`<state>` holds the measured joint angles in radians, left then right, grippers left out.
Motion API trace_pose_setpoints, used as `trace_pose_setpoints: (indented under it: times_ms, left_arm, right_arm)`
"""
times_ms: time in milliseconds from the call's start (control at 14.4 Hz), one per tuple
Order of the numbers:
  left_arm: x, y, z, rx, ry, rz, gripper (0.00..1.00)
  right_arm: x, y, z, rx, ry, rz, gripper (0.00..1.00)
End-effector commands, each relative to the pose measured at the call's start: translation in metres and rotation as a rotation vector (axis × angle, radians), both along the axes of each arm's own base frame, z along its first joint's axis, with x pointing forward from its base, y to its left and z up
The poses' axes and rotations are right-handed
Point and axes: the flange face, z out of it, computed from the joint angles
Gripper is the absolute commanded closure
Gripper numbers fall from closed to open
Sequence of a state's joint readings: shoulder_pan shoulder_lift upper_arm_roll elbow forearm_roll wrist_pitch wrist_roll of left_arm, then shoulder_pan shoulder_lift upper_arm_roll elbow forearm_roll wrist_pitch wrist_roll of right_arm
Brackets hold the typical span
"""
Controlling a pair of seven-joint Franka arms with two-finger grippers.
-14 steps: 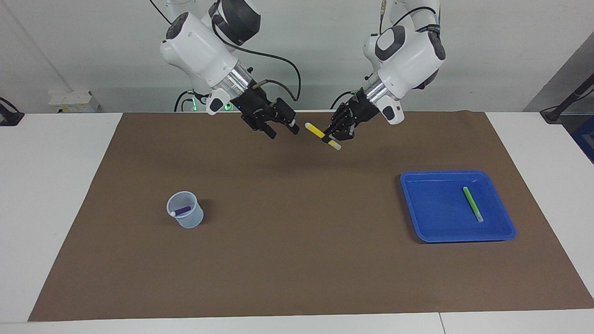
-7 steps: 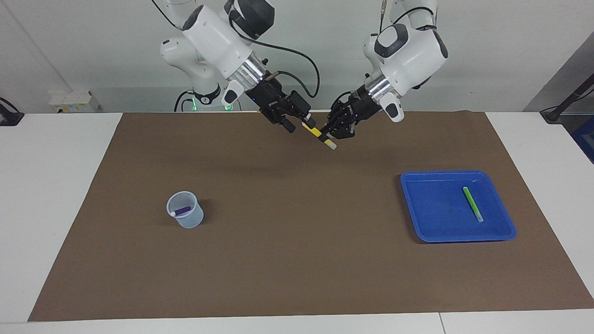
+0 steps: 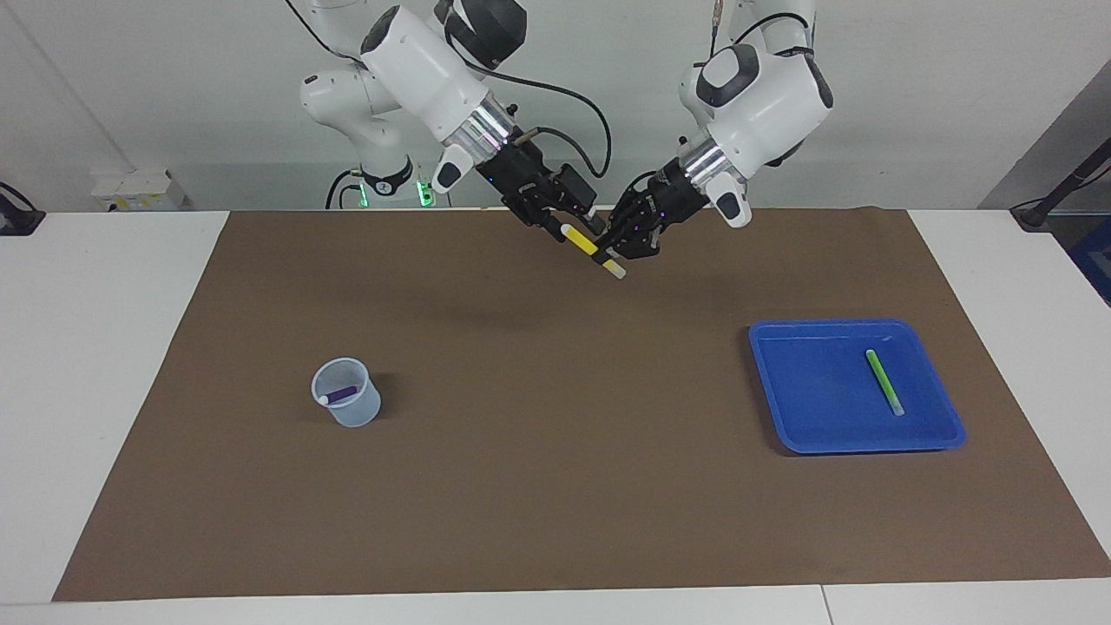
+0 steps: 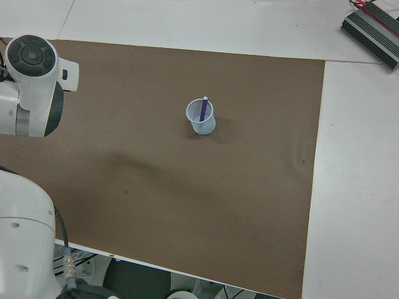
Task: Transfer and insert pens with both arms
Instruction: 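Grasp the yellow pen with the right gripper while the left gripper opens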
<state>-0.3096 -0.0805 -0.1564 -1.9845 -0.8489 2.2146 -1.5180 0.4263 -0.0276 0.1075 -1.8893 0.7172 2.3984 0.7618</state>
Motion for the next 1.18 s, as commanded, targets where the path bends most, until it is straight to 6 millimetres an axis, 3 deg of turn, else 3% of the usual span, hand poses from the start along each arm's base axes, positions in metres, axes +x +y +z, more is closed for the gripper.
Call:
trace_pose_setpoints:
  times_ms: [0,139,348,487,626,905,1113]
  left_arm:
    - [-0.0074,0.0021,0.0002,-0.012,0.004,0.023,1.00]
    - [-0.0074,0.0021,0.0002,-0.012,0.004,0.023,1.00]
    - [-0.0079,0.0024,-0.0022,-0.010,0.008,0.023,1.00]
    - [-0.0083,0.0026,-0.0021,-0.010,0.007,0.022,1.00]
    - [-0.0083,0.0026,-0.0021,-0.009,0.006,0.021,1.00]
    - [-0.0088,0.0028,-0.0021,-0.009,0.006,0.021,1.00]
    - [-0.0083,0.0036,-0.0021,-0.009,0.006,0.023,1.00]
  right_arm:
    - [0.0020,-0.0048,-0.0040,0.005,-0.015,-0.001,0.16]
    - [0.0033,-0.0062,-0.0049,-0.002,-0.030,0.013,0.23]
    - [0.0023,-0.0055,-0.0050,0.000,-0.023,0.009,0.46]
    - [0.0023,-0.0055,-0.0050,0.001,-0.021,0.007,0.50]
    - [0.0027,-0.0063,-0.0050,-0.001,-0.025,0.010,0.62]
    - [0.0027,-0.0063,-0.0050,-0.001,-0.026,0.011,1.00]
    - [0.0027,-0.0063,-0.0050,-0.002,-0.028,0.013,1.00]
